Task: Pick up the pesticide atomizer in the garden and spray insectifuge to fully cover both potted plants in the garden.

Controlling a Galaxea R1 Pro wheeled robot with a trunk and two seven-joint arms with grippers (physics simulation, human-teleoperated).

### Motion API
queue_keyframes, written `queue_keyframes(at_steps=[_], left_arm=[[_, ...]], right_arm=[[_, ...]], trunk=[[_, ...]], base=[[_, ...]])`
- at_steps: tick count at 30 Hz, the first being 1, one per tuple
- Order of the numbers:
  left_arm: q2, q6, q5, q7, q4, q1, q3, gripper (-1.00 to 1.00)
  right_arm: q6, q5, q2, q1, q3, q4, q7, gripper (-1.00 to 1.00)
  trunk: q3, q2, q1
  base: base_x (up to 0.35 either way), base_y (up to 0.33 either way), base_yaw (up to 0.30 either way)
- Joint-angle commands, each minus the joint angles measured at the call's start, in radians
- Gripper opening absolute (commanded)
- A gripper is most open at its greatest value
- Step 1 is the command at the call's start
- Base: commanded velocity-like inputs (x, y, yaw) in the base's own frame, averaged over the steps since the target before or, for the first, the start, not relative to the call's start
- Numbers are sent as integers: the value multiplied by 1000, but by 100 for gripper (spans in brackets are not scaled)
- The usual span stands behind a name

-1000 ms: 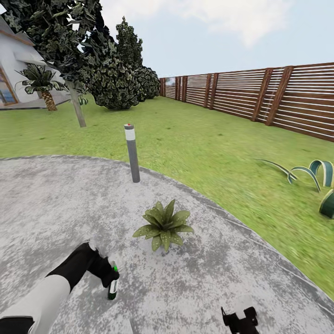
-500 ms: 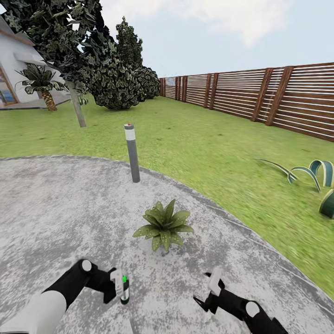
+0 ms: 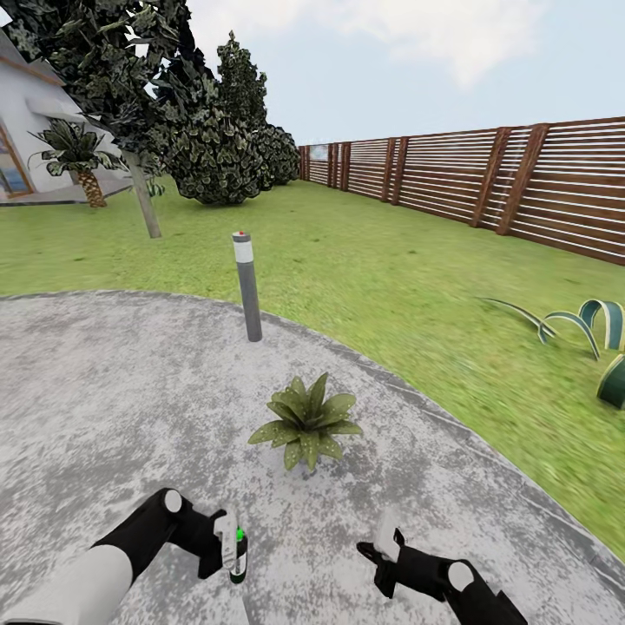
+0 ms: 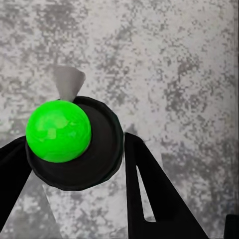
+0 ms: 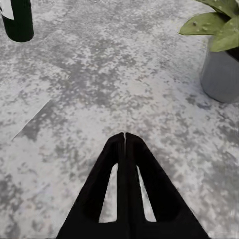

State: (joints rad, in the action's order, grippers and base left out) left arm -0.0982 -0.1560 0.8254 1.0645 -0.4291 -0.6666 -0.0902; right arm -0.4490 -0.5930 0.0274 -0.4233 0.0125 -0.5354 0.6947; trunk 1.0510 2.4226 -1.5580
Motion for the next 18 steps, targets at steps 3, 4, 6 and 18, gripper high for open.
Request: queue_keyframes(at_steps=[3, 4, 6, 18], left_arm=[[10, -8, 7, -1, -1, -1, -10, -100], [18, -7, 8, -1, -1, -1, -11, -100], [33, -6, 12, -3, 0, -1, -13, -100], [94, -8, 90, -9, 0, -1, -14, -100]], right_arm=[[-4, -7, -18, 0, 1, -3, 21, -100], [-4, -7, -29, 0, 1, -11, 24, -100], [-3, -8, -58, 0, 1, -31, 45, -100], [-2, -11, -138, -1, 1, -72, 94, -100]], trunk=[[1, 0, 0], [1, 0, 0], [1, 0, 0], [1, 0, 0]], base=[[0, 0, 0], [0, 0, 0], [0, 0, 0], [0, 0, 0]])
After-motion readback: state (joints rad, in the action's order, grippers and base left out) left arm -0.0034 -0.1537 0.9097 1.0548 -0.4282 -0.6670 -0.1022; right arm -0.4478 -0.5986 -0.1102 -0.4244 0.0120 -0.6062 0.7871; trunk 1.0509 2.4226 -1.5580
